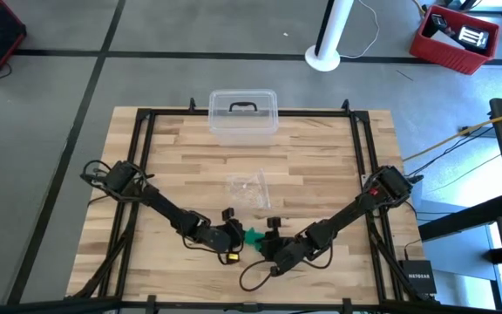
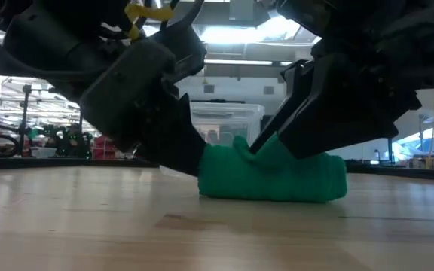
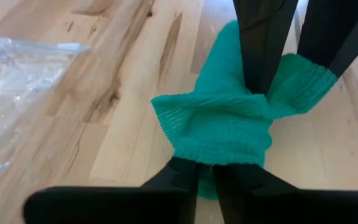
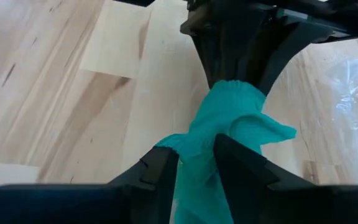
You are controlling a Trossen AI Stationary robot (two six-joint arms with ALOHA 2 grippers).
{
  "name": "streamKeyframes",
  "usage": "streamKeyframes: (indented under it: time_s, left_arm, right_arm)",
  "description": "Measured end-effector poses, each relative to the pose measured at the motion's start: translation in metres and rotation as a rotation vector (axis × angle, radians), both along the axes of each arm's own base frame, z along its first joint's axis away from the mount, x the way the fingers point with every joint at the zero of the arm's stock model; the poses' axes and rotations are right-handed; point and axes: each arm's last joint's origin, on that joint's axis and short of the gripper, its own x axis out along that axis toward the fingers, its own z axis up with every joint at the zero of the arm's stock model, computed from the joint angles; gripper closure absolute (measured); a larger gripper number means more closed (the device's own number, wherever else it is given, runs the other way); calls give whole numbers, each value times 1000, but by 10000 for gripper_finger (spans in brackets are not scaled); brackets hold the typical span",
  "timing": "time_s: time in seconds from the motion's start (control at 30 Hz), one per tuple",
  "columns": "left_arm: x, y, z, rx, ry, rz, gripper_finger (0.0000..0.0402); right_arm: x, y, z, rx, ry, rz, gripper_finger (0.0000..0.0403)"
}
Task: Roll bandage
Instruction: Roll the green bandage
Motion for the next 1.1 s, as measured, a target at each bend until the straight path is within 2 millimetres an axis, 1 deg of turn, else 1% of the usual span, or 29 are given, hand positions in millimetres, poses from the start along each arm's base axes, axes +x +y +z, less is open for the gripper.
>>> streamKeyframes:
  time_s: [0.13, 0.23, 0.37, 0.47, 0.53, 0.6, 0.7, 0.77, 0.83, 0.93, 1.03, 1.1]
  left_arm:
    - [-2, -1, 3, 6, 34, -84, 325]
    - [-8, -3, 10, 44, 76, -129, 307]
    - [-21, -5, 18, 118, 174, -201, 301]
    - [-30, -4, 26, 147, 226, -215, 304]
    - [-33, -3, 34, 163, 217, -204, 308]
    - [-33, -2, 44, 199, 171, -188, 312]
    - [-24, 5, 61, 253, 41, -107, 318]
    - [-16, 13, 67, 255, -27, -66, 321]
    - [-6, 22, 64, 236, -58, -44, 323]
    - [5, 32, 51, 194, -63, -59, 323]
    - [10, 32, 39, 126, -37, -154, 324]
    - [7, 27, 34, 88, 6, -219, 325]
  right_arm:
    - [0, 0, 0, 12, 3, -8, 283]
    - [0, 0, 0, 14, 3, -9, 283]
    - [0, 0, -1, 11, 5, -12, 283]
    - [-1, 0, -1, 11, 6, -12, 283]
    - [-1, 0, -1, 11, 6, -12, 283]
    - [-1, 0, -1, 13, 4, -11, 283]
    - [0, 1, 0, 23, -5, -7, 283]
    - [0, 1, 0, 27, -7, -5, 283]
    - [0, 1, 0, 28, -8, -5, 283]
    - [0, 1, 0, 29, -9, -4, 283]
    - [0, 1, 0, 28, -7, -4, 283]
    - [0, 1, 0, 28, -5, -3, 283]
